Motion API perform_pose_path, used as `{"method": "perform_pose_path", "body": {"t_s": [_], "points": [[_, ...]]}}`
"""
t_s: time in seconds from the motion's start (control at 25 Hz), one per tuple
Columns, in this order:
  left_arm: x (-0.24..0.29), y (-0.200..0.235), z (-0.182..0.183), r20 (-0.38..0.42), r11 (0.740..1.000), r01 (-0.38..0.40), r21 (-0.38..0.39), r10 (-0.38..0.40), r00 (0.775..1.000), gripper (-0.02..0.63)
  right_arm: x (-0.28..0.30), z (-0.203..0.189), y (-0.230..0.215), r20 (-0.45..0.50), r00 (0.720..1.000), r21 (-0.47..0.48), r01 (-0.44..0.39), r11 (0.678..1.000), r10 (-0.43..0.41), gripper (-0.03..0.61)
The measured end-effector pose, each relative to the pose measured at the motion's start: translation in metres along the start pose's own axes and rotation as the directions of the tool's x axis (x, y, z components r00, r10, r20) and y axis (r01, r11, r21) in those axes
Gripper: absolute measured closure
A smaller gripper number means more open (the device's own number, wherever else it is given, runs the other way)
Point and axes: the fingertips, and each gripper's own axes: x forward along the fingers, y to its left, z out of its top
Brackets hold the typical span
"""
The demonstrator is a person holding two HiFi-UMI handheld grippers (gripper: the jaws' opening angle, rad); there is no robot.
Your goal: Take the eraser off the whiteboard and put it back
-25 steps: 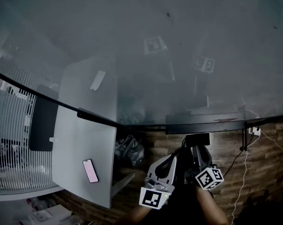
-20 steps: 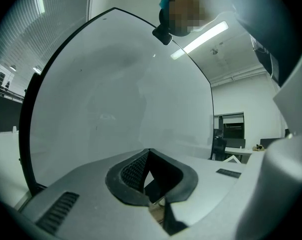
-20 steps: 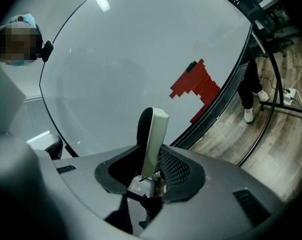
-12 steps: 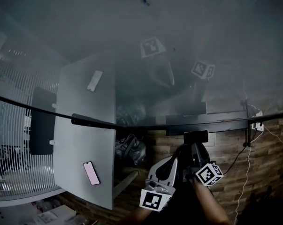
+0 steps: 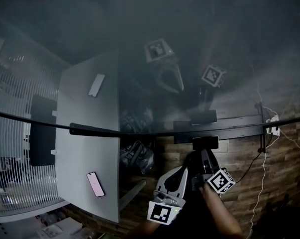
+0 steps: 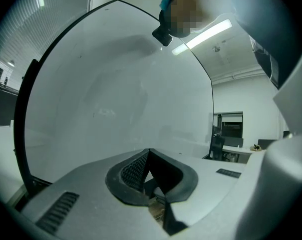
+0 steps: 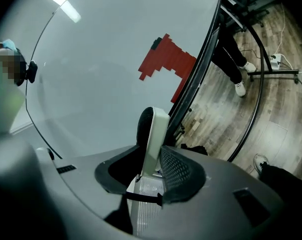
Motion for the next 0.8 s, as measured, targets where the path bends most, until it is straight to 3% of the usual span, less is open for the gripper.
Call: {"method": "perform_pose_path", "body": {"t_s": [0.68,0.8], "points": [[0.007,0.002,-0.009,-0.033,1.000,-0.008,-0.013,0.007,0.999,0.607,0.016,0.000,-0.008,0.017,0.999,0.192,-0.036,0.981,0.033,0.436],[0.008,0.000,-0.011,-0.040,1.000,-0.005,-0.018,0.004,0.999,0.607,0.018,0.001,-0.006,0.020,0.999,0.191,-0.046,0.980,0.043,0.436]]}}
